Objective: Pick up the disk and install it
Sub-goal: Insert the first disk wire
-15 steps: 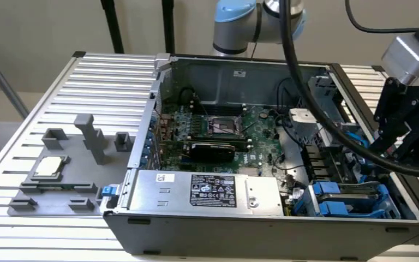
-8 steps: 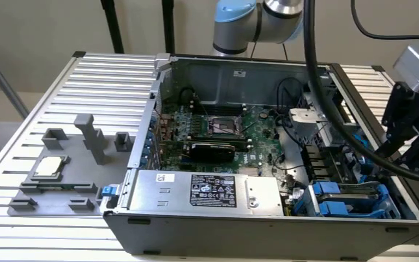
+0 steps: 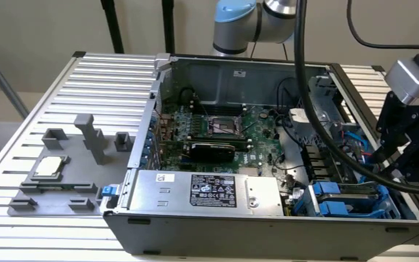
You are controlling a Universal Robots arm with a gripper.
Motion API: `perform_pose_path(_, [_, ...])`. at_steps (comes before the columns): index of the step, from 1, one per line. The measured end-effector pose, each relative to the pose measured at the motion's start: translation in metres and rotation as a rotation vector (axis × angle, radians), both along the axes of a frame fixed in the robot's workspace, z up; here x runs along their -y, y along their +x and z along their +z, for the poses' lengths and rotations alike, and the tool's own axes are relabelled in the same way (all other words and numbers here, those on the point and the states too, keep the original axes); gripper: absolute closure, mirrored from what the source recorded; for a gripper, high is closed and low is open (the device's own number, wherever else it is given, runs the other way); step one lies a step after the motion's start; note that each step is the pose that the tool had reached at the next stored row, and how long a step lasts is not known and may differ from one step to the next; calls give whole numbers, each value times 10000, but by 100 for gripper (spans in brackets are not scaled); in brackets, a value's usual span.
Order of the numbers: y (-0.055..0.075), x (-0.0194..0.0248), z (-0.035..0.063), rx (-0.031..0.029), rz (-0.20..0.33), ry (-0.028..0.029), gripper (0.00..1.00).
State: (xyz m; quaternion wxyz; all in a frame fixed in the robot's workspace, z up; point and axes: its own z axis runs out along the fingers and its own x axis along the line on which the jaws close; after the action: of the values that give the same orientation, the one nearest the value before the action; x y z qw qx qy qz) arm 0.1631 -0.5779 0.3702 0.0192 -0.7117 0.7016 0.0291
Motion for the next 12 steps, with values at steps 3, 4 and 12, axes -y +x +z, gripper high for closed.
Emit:
perform_pose_path(3, [0, -9, -55, 0, 2, -10, 100])
perform_pose_path(4, [0, -11, -75, 1, 8, -13, 100])
perform_pose_path(12, [-47, -30, -185, 0, 92, -33, 100])
